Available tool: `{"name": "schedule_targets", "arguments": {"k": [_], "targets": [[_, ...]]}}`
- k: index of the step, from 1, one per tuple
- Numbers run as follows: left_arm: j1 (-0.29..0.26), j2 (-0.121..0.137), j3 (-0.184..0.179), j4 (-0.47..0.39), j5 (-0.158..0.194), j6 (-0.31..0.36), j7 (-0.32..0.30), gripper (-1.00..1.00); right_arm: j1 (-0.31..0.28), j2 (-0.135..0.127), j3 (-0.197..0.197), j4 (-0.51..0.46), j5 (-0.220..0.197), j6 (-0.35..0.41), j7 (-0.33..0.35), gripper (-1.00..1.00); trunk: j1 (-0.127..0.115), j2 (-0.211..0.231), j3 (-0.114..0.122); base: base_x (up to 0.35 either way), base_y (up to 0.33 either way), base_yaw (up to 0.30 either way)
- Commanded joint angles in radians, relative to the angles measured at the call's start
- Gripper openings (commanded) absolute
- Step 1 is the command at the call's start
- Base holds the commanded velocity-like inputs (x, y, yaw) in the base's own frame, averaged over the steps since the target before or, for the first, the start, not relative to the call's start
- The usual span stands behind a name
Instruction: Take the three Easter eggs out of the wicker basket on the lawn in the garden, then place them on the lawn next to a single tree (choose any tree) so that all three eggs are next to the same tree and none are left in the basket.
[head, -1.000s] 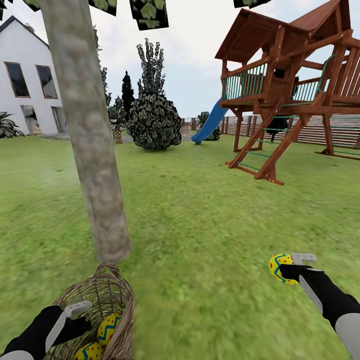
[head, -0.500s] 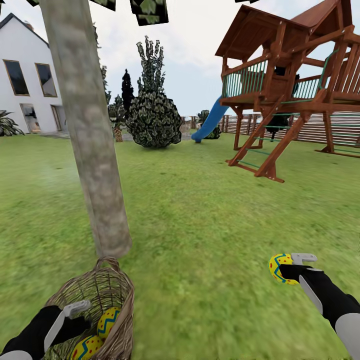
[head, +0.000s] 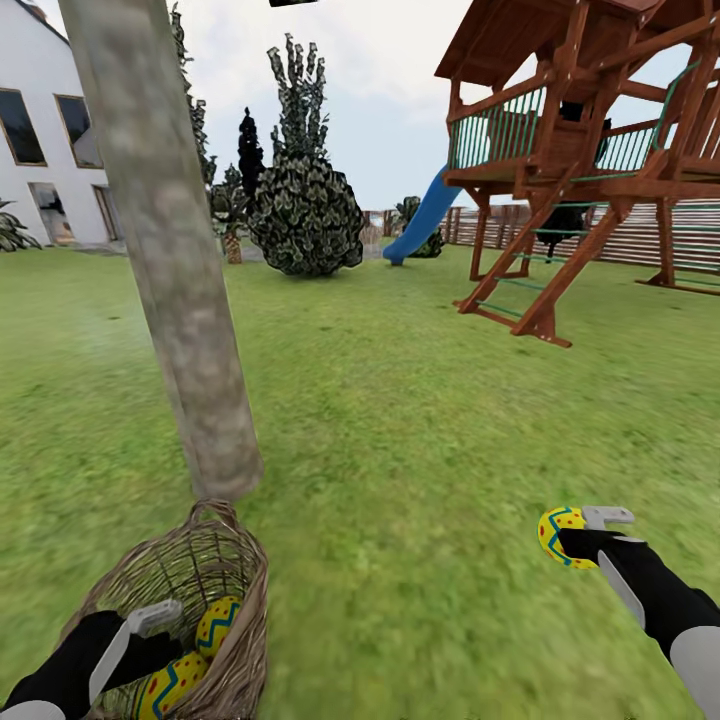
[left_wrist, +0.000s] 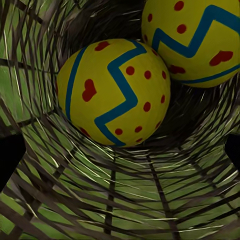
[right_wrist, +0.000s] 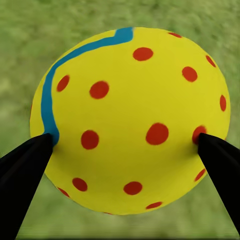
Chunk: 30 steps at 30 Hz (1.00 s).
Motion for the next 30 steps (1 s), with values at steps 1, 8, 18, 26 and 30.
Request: {"name": "schedule_targets", "arguments": {"k": [1, 8, 18, 26, 30], "targets": [[0.000, 0.000, 0.003, -0.001, 0.007, 0.006, 0.001, 1.00, -0.001, -0.001, 0.005, -0.001, -0.007, 0.004, -0.002, -1.00, 0.000, -0.001, -0.005, 0.000, 0.000, 0.000], [0.000, 0.000, 0.003, 0.000, 0.007, 0.005, 0.001, 1.00, -0.001, -0.001, 0.005, 0.000, -0.007, 0.004, -0.002, -1.00, 0.003, -0.002, -0.032, 0.000, 0.000, 0.000], [0.000, 0.000, 0.004, -0.002, 0.010, 0.006, -0.001, 1.00, -0.001, 0.001, 0.007, 0.000, -0.007, 0.004, -0.002, -1.00, 0.005, -0.003, -0.048, 0.080, 0.000, 0.000], [0.000, 0.000, 0.002, -0.002, 0.010, 0.004, 0.000, 1.00, -0.001, 0.002, 0.007, 0.000, -0.007, 0.004, -0.003, -1.00, 0.005, -0.003, -0.048, 0.225, 0.000, 0.000], [0.000, 0.003, 0.003, -0.002, 0.010, 0.004, -0.001, 1.00, -0.001, 0.002, 0.006, 0.000, -0.007, 0.004, -0.002, -1.00, 0.006, -0.004, -0.055, 0.004, 0.000, 0.000]]}}
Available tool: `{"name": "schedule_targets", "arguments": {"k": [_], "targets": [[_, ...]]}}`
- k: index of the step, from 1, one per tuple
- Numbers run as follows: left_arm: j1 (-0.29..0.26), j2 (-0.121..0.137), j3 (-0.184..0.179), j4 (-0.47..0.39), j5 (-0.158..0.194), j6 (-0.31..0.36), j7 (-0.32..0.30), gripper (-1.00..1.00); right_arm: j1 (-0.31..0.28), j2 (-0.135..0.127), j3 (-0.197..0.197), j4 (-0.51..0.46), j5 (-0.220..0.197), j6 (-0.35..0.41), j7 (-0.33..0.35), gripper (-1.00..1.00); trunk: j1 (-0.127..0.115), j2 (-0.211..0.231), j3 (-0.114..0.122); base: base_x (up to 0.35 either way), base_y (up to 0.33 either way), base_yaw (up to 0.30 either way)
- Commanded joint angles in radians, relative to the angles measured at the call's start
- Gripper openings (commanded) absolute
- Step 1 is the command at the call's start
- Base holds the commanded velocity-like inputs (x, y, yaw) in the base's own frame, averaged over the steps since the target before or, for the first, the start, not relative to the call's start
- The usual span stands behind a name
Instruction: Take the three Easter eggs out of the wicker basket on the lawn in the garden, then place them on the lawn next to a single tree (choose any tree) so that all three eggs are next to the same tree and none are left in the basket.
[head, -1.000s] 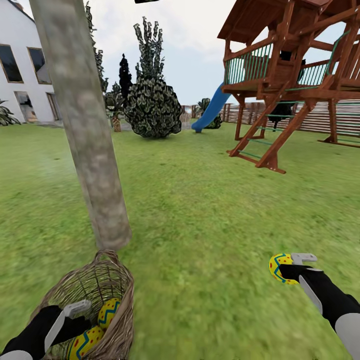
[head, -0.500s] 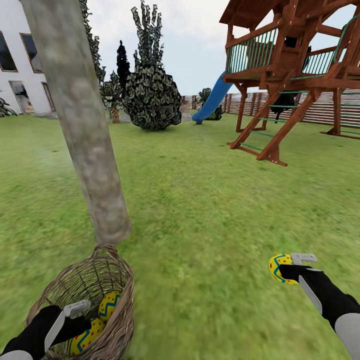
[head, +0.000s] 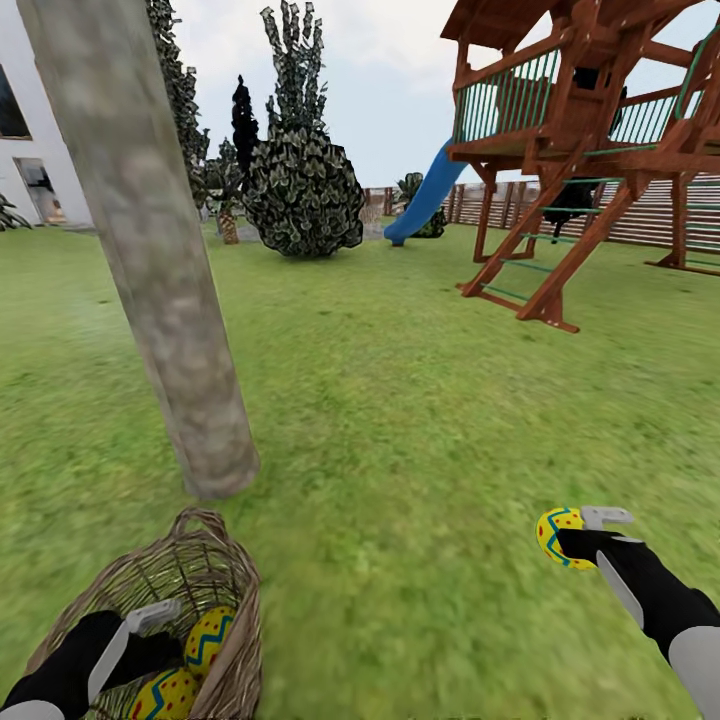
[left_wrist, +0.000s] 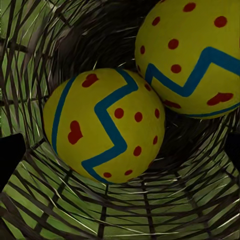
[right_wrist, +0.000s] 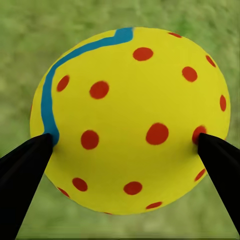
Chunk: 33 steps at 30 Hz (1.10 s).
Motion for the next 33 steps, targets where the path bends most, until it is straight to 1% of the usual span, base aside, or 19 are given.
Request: {"name": "schedule_targets", "arguments": {"k": [1, 12, 14, 15, 16, 17, 24, 27, 30, 33], "targets": [[0.000, 0.002, 0.003, -0.002, 0.007, 0.006, 0.000, 1.00, 0.000, -0.002, 0.005, -0.001, -0.007, 0.004, -0.002, -1.00, 0.000, -0.001, -0.005, 0.000, 0.000, 0.000], [0.000, -0.003, 0.006, -0.002, 0.007, 0.006, 0.000, 1.00, 0.000, -0.004, 0.005, -0.015, -0.007, 0.001, -0.002, -1.00, 0.005, -0.003, -0.048, 0.000, 0.000, 0.000], [0.000, -0.003, 0.006, -0.002, 0.007, 0.006, 0.000, 1.00, 0.000, -0.002, 0.002, -0.025, -0.007, -0.023, -0.001, -1.00, 0.006, -0.004, -0.055, 0.000, 0.000, 0.000], [0.000, -0.003, 0.006, -0.002, 0.007, 0.006, 0.000, 1.00, 0.000, 0.001, 0.003, -0.046, -0.007, -0.046, -0.001, -1.00, 0.006, -0.004, -0.059, 0.000, 0.000, 0.000], [0.000, -0.003, 0.006, -0.003, 0.007, 0.006, 0.000, 1.00, 0.000, 0.015, 0.014, -0.075, -0.007, -0.058, -0.002, -1.00, 0.007, -0.004, -0.063, 0.000, 0.000, 0.000], [0.000, -0.003, 0.006, -0.004, 0.007, 0.006, 0.001, 1.00, 0.000, 0.022, 0.020, -0.086, -0.006, -0.061, -0.004, -1.00, 0.007, -0.004, -0.067, 0.000, 0.000, 0.000], [0.000, -0.001, 0.007, -0.014, 0.007, 0.006, 0.002, 1.00, 0.000, 0.020, 0.025, -0.099, -0.006, -0.065, -0.001, -1.00, 0.011, -0.006, -0.094, 0.000, 0.000, 0.000], [0.000, 0.002, 0.008, -0.016, 0.008, 0.006, 0.002, 1.00, 0.000, 0.023, 0.039, -0.100, -0.006, -0.064, -0.002, -1.00, 0.012, -0.007, -0.106, 0.000, 0.000, 0.000], [0.000, 0.000, 0.041, -0.015, 0.008, 0.006, 0.002, 1.00, 0.000, 0.024, 0.043, -0.100, -0.006, -0.064, -0.002, -1.00, 0.013, -0.007, -0.117, 0.000, 0.000, 0.000], [0.000, -0.003, 0.047, -0.015, 0.008, 0.006, 0.002, 1.00, 0.000, 0.024, 0.044, -0.100, -0.006, -0.064, -0.002, -1.00, 0.015, -0.008, -0.129, 0.000, 0.000, 0.000]]}}
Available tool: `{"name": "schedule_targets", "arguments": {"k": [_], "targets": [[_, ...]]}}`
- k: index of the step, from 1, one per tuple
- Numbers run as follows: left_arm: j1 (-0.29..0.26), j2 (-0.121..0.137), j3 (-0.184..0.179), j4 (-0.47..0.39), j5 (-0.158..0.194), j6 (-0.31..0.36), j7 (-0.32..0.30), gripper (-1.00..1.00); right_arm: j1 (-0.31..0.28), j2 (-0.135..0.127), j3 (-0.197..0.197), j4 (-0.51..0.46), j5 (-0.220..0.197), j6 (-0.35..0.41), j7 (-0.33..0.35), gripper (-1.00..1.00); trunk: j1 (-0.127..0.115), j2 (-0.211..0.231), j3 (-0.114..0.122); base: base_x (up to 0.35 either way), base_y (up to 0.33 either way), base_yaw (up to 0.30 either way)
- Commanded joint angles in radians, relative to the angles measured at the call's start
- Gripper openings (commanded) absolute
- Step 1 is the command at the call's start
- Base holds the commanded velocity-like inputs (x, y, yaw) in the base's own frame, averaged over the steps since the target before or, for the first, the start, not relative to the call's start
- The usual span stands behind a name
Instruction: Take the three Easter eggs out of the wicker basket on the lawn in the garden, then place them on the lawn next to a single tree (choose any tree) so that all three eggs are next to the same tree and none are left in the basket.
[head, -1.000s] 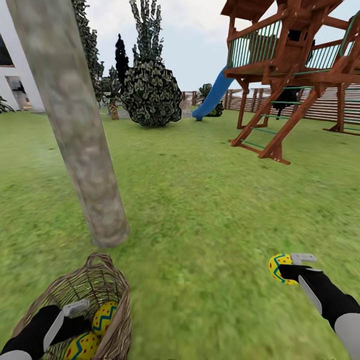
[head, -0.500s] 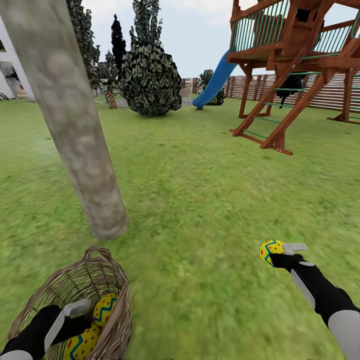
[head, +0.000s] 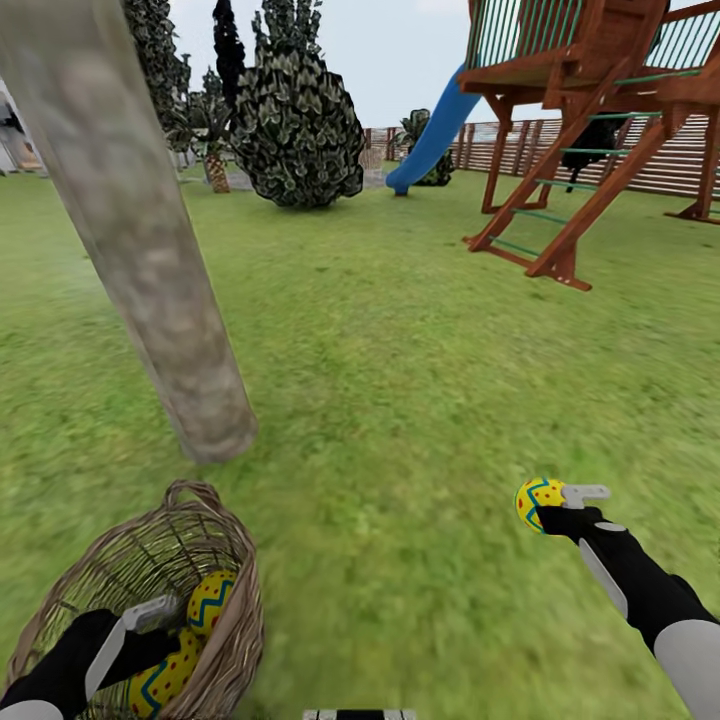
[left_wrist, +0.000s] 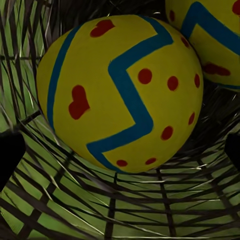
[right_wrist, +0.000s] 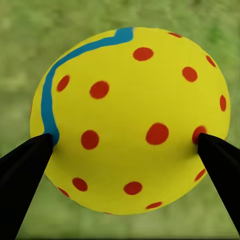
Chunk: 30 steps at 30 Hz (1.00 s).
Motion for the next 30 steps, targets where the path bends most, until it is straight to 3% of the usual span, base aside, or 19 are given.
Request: {"name": "schedule_targets", "arguments": {"k": [1, 6, 12, 30], "targets": [[0.000, -0.001, 0.003, -0.001, 0.006, 0.006, 0.000, 1.00, 0.000, -0.001, 0.004, -0.001, -0.007, 0.004, -0.002, -1.00, 0.000, -0.001, -0.005, 0.000, 0.000, 0.000], [0.000, -0.001, 0.002, -0.001, 0.006, 0.006, 0.002, 1.00, 0.000, 0.000, 0.006, -0.001, -0.005, 0.004, -0.004, -1.00, 0.002, -0.002, -0.024, 0.000, 0.000, 0.000], [-0.001, -0.001, 0.003, -0.001, 0.005, 0.006, 0.002, 1.00, -0.001, 0.001, 0.040, -0.001, -0.007, 0.003, -0.008, -1.00, 0.005, -0.003, -0.047, 0.000, 0.000, 0.000], [0.000, -0.003, 0.003, 0.001, 0.007, 0.006, 0.002, 1.00, 0.000, 0.005, 0.045, -0.001, -0.007, 0.003, -0.008, -1.00, 0.006, -0.003, -0.051, 0.049, 0.000, 0.000]]}}
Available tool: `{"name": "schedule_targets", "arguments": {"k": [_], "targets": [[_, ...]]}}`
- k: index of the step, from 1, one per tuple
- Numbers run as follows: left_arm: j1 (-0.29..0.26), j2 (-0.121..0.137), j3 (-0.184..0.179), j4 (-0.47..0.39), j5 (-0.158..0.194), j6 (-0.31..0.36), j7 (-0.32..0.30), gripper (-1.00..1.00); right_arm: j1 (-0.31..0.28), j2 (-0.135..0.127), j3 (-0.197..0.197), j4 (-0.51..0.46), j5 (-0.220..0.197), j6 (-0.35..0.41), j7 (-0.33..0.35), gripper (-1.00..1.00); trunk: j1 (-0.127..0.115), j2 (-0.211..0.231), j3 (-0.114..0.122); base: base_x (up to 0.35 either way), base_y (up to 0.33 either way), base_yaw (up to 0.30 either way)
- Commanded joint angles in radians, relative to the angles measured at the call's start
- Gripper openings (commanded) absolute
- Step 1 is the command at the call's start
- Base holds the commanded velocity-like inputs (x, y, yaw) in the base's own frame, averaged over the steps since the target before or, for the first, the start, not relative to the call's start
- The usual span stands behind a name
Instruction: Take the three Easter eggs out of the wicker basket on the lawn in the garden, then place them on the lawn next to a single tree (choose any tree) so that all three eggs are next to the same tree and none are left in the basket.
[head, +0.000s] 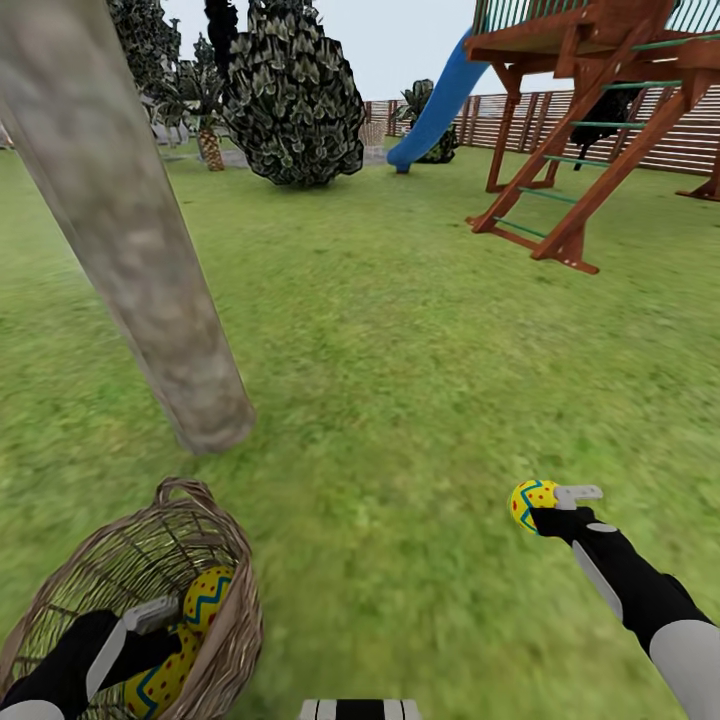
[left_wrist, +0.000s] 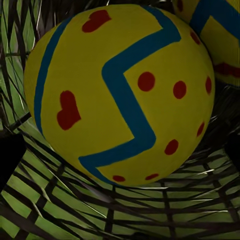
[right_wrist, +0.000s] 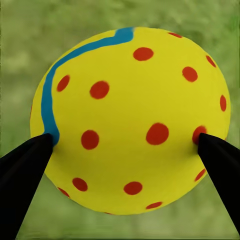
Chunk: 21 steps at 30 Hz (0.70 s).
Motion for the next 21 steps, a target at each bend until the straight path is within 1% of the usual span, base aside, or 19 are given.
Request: {"name": "schedule_targets", "arguments": {"k": [1, 2, 4, 17, 19, 21], "targets": [[0.000, 0.000, 0.003, -0.002, 0.006, 0.006, -0.001, 1.00, 0.000, -0.002, 0.014, -0.002, -0.007, 0.004, -0.003, -1.00, 0.000, -0.001, -0.005, 0.000, 0.000, 0.000], [-0.001, 0.000, 0.004, -0.003, 0.006, 0.006, -0.001, 1.00, 0.000, -0.002, 0.033, -0.002, -0.007, 0.004, -0.003, -1.00, 0.001, -0.001, -0.009, 0.000, 0.000, 0.000], [-0.001, 0.000, 0.004, -0.003, 0.006, 0.006, -0.002, 1.00, 0.000, -0.003, 0.041, -0.002, -0.007, 0.004, -0.004, -1.00, 0.002, -0.001, -0.016, 0.000, 0.000, 0.000], [-0.001, -0.002, 0.005, -0.003, 0.007, 0.006, -0.002, 1.00, 0.000, -0.004, 0.042, -0.002, -0.007, 0.004, -0.003, -1.00, 0.007, -0.004, -0.067, 0.000, 0.000, 0.000], [-0.001, -0.002, 0.005, -0.003, 0.008, 0.006, -0.002, 1.00, 0.000, -0.004, 0.043, -0.002, -0.007, 0.004, -0.003, -1.00, 0.007, -0.004, -0.067, 0.000, 0.000, 0.000], [0.000, -0.002, 0.004, -0.003, 0.008, 0.006, -0.002, 1.00, 0.000, -0.003, 0.044, -0.002, -0.008, 0.004, -0.003, -1.00, 0.008, -0.005, -0.074, 0.000, 0.000, 0.000]]}}
